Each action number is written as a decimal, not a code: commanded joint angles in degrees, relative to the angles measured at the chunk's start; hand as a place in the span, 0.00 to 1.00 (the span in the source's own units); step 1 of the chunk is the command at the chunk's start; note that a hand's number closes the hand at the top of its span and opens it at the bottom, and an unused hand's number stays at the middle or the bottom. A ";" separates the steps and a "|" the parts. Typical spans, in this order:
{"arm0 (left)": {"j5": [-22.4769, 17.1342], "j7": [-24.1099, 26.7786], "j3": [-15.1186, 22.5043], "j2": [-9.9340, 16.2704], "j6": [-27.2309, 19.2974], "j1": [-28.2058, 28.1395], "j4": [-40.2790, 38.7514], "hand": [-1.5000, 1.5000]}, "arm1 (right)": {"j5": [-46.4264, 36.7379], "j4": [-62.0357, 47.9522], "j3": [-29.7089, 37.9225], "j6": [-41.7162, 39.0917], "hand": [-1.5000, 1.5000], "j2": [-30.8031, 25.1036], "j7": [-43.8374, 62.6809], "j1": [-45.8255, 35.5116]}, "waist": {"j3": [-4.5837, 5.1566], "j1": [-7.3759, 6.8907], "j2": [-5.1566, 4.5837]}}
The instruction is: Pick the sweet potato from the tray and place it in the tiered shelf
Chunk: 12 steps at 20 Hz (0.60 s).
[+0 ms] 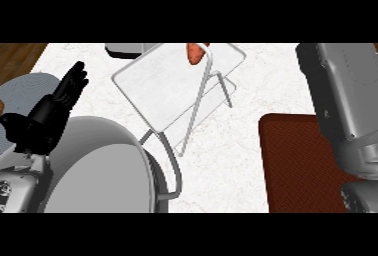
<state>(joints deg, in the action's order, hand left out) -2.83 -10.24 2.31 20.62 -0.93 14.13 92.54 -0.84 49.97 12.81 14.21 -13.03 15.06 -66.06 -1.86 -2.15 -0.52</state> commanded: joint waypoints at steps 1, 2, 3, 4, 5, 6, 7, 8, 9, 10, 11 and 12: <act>-0.50 -1.12 4.25 -3.39 1.92 -8.44 -6.53 0.50 | 0.61 -3.44 3.99 -1.17 0.00 -7.57 0.91 -0.27 | 1.92 0.98 -1.07; -0.20 -1.47 4.76 -3.89 1.63 -9.06 -6.28 0.50 | 1.20 -4.42 4.38 -3.03 0.00 -8.42 -0.03 1.21 | 1.87 0.89 -1.24; -0.26 -1.07 4.54 -4.15 1.46 -8.81 -6.56 0.50 | 1.90 -3.75 4.98 -4.74 0.00 -10.01 -0.81 1.77 | 1.86 1.78 -0.92; -0.56 -1.17 4.41 -3.88 1.84 -10.13 -6.11 0.50 | 2.97 -3.67 5.36 -7.15 0.00 -10.24 -2.72 3.68 | 1.81 1.60 -0.84; -0.74 -0.19 3.99 -3.26 2.57 -10.34 -6.16 0.50 | 3.42 -4.81 6.55 -8.56 0.00 -12.63 -3.77 4.00 | 1.81 1.20 -1.29; -0.60 0.16 4.88 -4.29 2.33 -12.16 -4.94 0.50 | 3.59 -4.09 6.31 -9.67 0.00 -12.74 -4.72 4.86 | 1.83 1.16 -0.70; 0.55 0.04 4.60 -4.60 1.13 -9.92 -6.26 0.50 | 4.70 -4.84 7.42 -12.65 0.00 -15.27 -5.40 4.51 | 1.79 1.88 -1.20; -0.15 -1.05 4.86 -4.92 1.42 -10.56 -6.03 0.50 | 4.17 -5.16 6.95 -12.43 0.00 -14.54 -6.83 5.59 | 1.79 1.49 -1.15; -0.35 -0.06 3.85 -3.91 1.91 -10.66 -6.47 0.50 | 4.28 -5.45 6.80 -14.84 0.00 -15.98 -7.36 6.04 | 1.84 1.52 -1.10; -0.55 0.03 4.23 -4.23 2.18 -10.44 -6.33 0.50 | 5.30 -5.87 7.74 -16.38 0.00 -16.99 -8.02 6.07 | 1.82 1.57 -1.12; -0.11 -1.10 4.65 -4.01 1.97 -10.54 -4.60 0.50 | 5.09 -6.97 8.14 -17.79 0.00 -18.82 -9.53 7.03 | 1.73 0.91 -1.11; 0.60 -1.16 5.07 -5.16 0.92 -8.67 -6.31 0.50 | 4.71 -7.42 6.97 -19.16 0.00 -17.66 -10.40 8.07 | 1.77 1.78 -1.36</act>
<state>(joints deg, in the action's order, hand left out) -2.50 -9.92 1.70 20.71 -0.93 12.56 93.64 3.35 44.34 19.54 0.14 -28.24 7.92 -60.32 -2.01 -0.99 -0.36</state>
